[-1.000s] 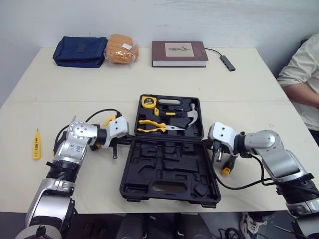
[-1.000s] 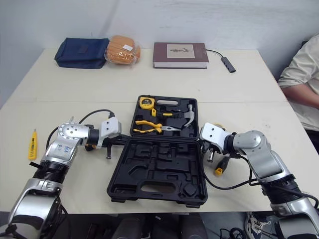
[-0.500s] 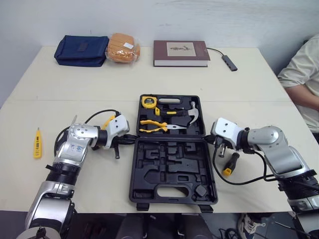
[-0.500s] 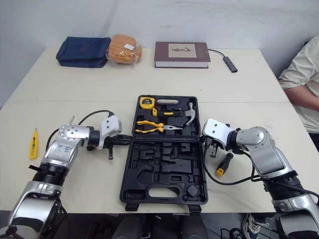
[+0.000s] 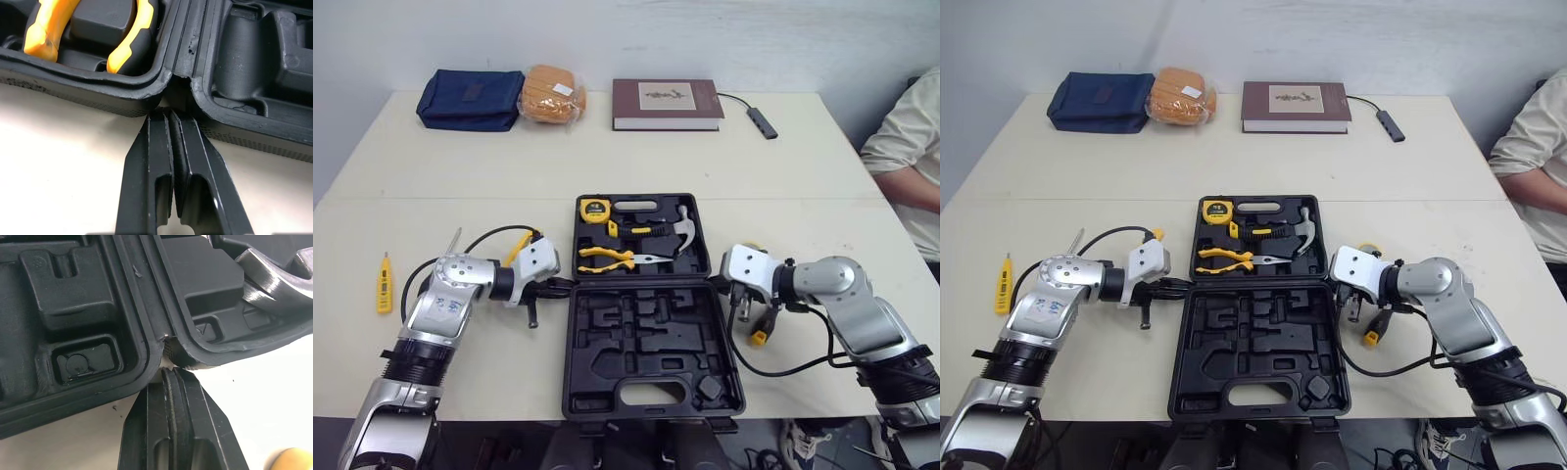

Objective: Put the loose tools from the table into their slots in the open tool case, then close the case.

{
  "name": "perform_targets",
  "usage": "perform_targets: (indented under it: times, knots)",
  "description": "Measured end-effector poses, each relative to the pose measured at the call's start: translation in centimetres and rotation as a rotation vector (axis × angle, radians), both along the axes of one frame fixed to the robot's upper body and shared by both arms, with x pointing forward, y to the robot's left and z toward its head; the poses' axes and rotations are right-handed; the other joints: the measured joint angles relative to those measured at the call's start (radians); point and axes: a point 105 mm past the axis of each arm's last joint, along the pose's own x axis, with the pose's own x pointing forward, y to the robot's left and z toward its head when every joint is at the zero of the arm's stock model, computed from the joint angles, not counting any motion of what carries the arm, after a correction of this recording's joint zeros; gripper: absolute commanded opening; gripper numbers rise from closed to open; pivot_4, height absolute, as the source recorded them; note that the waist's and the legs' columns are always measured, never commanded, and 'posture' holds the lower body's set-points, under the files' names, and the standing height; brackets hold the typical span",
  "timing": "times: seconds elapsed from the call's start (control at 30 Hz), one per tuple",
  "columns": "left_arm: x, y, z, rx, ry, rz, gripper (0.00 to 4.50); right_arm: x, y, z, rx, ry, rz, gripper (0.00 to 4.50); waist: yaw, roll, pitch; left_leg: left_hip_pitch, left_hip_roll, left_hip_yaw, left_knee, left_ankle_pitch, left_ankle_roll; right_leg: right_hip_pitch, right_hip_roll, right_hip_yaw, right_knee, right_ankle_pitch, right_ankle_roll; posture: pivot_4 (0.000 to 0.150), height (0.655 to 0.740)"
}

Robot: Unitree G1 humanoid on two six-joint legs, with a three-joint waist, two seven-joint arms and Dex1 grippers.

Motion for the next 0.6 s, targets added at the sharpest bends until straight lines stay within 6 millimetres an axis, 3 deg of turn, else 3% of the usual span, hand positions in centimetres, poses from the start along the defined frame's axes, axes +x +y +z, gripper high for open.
perform_targets:
  times: [0.2,0.33,0.5,0.53,0.6]
  knots:
    - [-0.1,0.7,-0.1,0.012,-0.023,0.020,0.09,-0.3,0.2,-0.1,-0.001,-0.011,-0.004,0.00,-0.011,0.000,0.000,0.001,0.000,0.000,-0.001,0.000,0.000,0.000,0.000,0.000,0.000,0.000,0.000,0.150,0.7400]
    - [-0.5,1.5,-0.1,-0.025,-0.060,0.075,0.09,0.2,-0.8,0.5,0.009,-0.057,-0.087,0.00,-0.012,0.000,0.000,0.001,0.000,0.000,-0.002,0.000,-0.001,0.000,0.000,0.001,0.000,0.000,0.000,0.150,0.7400]
    - [-4.0,5.9,1.4,-0.160,0.010,0.263,0.09,-2.3,-4.0,3.8,0.180,-0.021,-0.179,0.00,-0.009,0.000,0.000,0.000,0.000,-0.002,-0.009,0.000,-0.001,0.001,-0.001,0.001,-0.008,0.000,0.000,0.150,0.7400]
    - [-5.4,6.7,2.2,-0.213,0.029,0.300,0.32,-3.3,-4.8,4.7,0.229,-0.004,-0.193,0.00,-0.008,0.000,0.000,0.001,0.000,-0.003,-0.009,0.000,0.000,0.002,-0.001,0.001,-0.009,0.000,0.000,0.150,0.7400]
    - [-7.5,8.4,2.8,-0.275,0.077,0.379,0.96,-4.4,-6.5,5.9,0.300,0.024,-0.244,0.70,-0.008,0.000,0.000,0.001,0.000,-0.003,-0.009,0.000,0.001,0.004,-0.002,0.001,-0.011,0.000,0.000,0.150,0.7400]
